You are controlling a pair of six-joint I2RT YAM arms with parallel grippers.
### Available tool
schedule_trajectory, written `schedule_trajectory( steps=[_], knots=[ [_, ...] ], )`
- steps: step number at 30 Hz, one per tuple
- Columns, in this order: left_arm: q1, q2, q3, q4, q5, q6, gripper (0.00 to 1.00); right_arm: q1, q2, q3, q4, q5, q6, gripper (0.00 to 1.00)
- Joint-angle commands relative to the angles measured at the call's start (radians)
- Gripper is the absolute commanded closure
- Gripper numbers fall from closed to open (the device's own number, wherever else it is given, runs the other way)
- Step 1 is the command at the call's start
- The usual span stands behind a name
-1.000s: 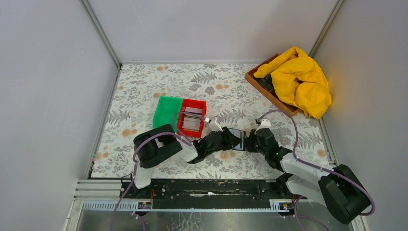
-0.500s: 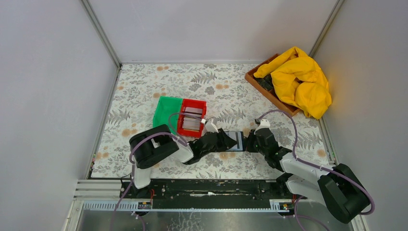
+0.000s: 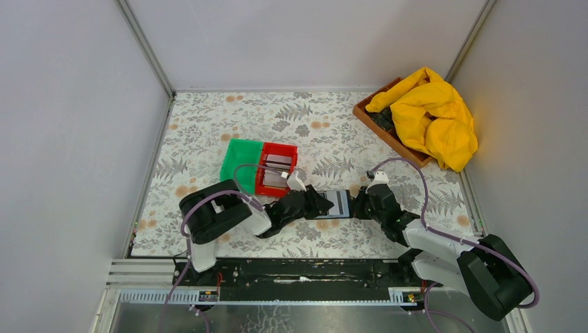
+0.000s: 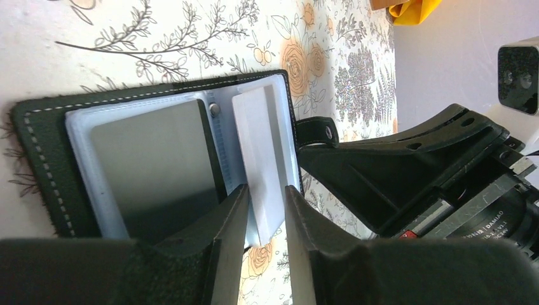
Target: Take the credit cards out of the card holder
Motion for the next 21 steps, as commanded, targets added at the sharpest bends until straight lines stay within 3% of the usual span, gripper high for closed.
schedule_trajectory(
  steps=[1,7,10,13,17,21],
  knots=[
    [0.015,-0.033,-0.027,0.073,-0.003,0.016,0.67,0.002,0.011,0.027,-0.004,-0.019,-0.007,1.0],
    [0.017,-0.026,-0.018,0.074,0.008,0.018,0.8,0.003,0.011,0.027,-0.003,-0.019,-0.007,1.0],
    [0.017,-0.009,-0.007,0.084,0.021,0.015,0.82,0.002,0.012,0.028,-0.005,-0.019,-0.008,1.0],
    [0.016,0.003,0.002,0.075,0.023,0.009,0.75,0.002,0.01,0.028,-0.005,-0.019,-0.008,1.0],
    [0.016,-0.04,0.008,-0.077,-0.051,0.024,0.62,0.002,0.009,0.027,-0.004,-0.02,-0.009,1.0],
    [0.015,-0.087,0.021,-0.2,-0.098,0.067,0.58,0.002,0.012,0.027,-0.002,-0.026,-0.012,1.0]
  ],
)
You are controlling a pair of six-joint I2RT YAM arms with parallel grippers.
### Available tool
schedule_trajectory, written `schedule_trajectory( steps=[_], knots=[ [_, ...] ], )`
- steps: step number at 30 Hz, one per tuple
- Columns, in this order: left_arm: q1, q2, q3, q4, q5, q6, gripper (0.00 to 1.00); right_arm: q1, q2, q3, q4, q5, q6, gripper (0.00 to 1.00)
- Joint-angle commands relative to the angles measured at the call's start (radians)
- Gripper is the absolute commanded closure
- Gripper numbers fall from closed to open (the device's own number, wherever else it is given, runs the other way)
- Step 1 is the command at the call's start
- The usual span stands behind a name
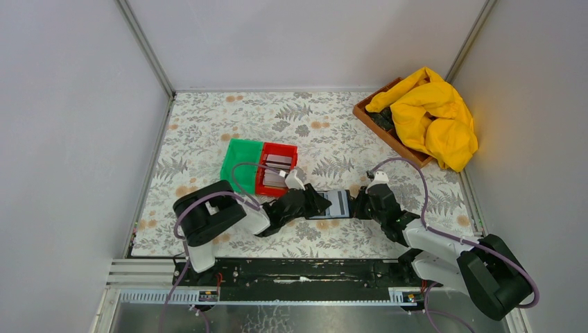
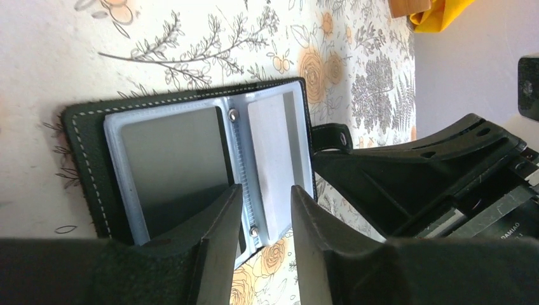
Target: Take the credit cards out of the card holder
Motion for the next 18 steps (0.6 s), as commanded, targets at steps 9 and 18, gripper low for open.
schedule_trajectory(
  steps=[9,18],
  knots=[
    [0.006,-0.016,0.084,-0.18,-0.068,0.086,0.58,0.003,-0.135,-0.029,0.017,-0.019,-0.037,1.0],
    [0.005,-0.002,0.086,-0.155,-0.046,0.084,0.58,0.002,-0.118,-0.043,0.08,-0.068,-0.05,1.0]
  ],
)
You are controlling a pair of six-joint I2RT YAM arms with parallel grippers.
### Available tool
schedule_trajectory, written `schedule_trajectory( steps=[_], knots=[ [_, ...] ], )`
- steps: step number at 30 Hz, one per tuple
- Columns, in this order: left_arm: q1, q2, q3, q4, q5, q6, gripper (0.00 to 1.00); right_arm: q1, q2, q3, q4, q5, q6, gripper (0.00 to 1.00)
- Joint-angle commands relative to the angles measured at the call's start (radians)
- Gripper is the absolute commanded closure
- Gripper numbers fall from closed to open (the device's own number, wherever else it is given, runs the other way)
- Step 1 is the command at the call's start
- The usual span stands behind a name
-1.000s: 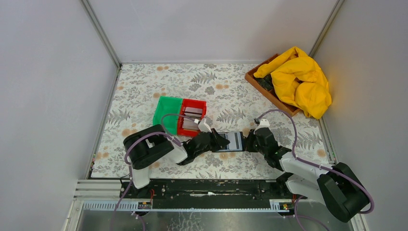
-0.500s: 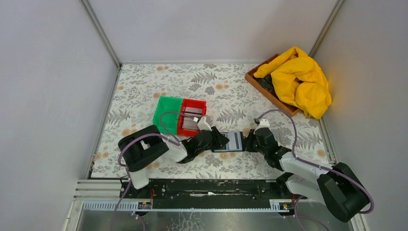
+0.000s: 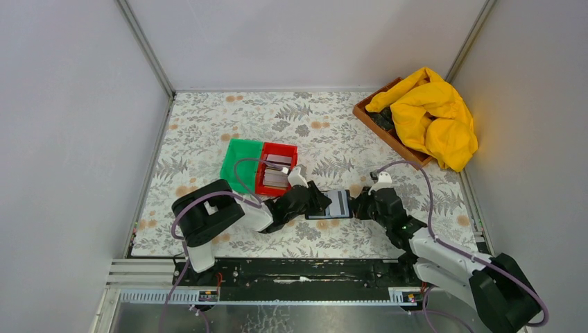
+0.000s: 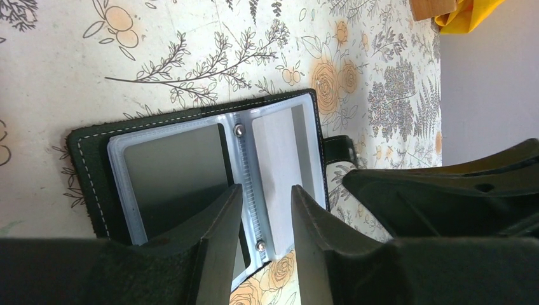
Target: Take the credit cards out of the card holder
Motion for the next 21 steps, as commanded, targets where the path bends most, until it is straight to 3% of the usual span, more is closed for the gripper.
schedule_trajectory(
  steps=[1,21],
  knots=[
    [0.006,0.025,0.016,0.002,0.0,0.024,0.58,0.002,0.087,0.019,0.072,-0.061,-0.022,1.0],
    [0.006,0.055,0.009,0.162,0.101,0.006,0.62,0.002,0.235,0.054,0.076,-0.106,0.0,1.0]
  ],
)
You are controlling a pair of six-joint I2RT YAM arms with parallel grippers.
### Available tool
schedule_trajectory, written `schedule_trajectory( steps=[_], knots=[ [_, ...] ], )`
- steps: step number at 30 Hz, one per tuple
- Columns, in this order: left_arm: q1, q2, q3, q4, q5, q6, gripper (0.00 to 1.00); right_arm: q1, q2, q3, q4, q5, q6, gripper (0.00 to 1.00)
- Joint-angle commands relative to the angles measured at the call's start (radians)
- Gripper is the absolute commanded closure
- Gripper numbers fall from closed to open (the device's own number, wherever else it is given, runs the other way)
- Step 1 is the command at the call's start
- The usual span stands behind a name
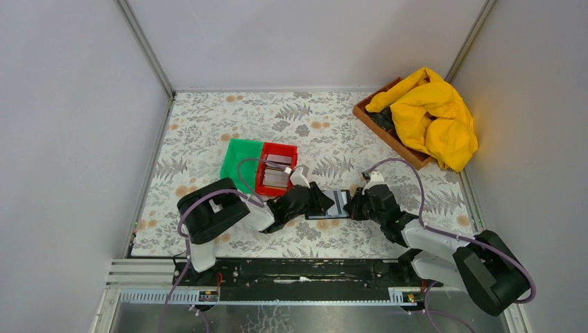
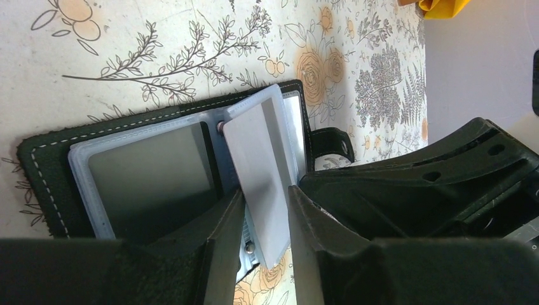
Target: Take the credit cards out of the card holder
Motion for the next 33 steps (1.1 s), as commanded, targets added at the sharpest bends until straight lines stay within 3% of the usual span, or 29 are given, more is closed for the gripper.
schedule_trajectory(
  steps=[1,5,8,14,20,33],
  knots=[
    [0.004,0.013,0.004,0.093,0.034,0.002,0.63,0.002,0.021,0.023,-0.005,-0.021,0.002,1.0],
    [0.006,0.01,-0.018,0.129,0.029,-0.032,0.73,0.003,0.025,0.023,-0.007,-0.019,0.006,1.0],
    [0.006,0.0,-0.043,0.156,0.016,-0.053,0.75,0.002,0.028,0.024,-0.006,-0.02,0.006,1.0],
    [0.008,-0.026,-0.064,0.147,-0.013,-0.058,0.73,0.002,0.036,0.028,-0.007,-0.018,0.009,1.0],
    [0.008,-0.022,-0.072,0.17,-0.004,-0.066,0.59,0.002,0.042,0.029,-0.006,-0.018,0.007,1.0],
    [0.007,-0.045,-0.119,0.199,-0.019,-0.082,0.64,0.002,0.059,0.033,-0.005,-0.012,0.01,1.0]
  ],
)
